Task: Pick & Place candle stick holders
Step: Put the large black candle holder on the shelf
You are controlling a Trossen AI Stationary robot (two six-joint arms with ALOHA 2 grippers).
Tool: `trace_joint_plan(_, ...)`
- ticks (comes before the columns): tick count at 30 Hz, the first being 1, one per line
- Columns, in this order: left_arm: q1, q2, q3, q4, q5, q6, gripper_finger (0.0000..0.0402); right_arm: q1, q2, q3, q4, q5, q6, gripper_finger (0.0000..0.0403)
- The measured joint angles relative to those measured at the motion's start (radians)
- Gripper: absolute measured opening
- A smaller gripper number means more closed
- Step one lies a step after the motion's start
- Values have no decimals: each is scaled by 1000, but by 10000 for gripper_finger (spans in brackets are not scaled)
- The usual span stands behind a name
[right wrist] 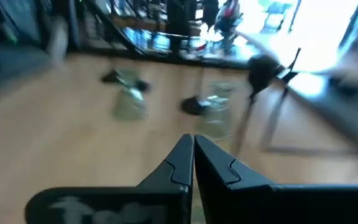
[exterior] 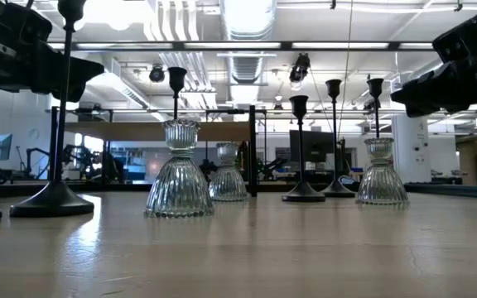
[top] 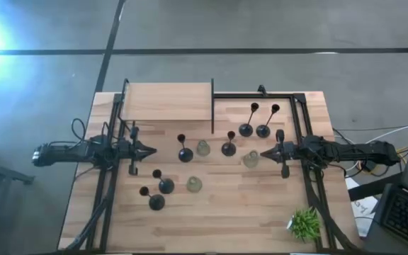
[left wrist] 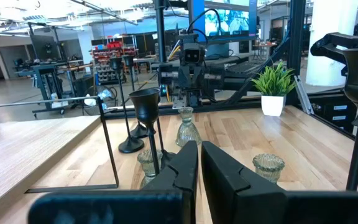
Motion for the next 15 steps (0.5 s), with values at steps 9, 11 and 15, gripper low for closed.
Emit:
trace_joint_plan(9,0,0,0,0,0,0,25,-1,3,0,14,106,-402,8)
trace_joint_plan(11,0,0,0,0,0,0,25,-1,1,0,14,106,-403,8)
trace_joint_plan(15,0,0,0,0,0,0,25,-1,1,0,25,105,-402,8)
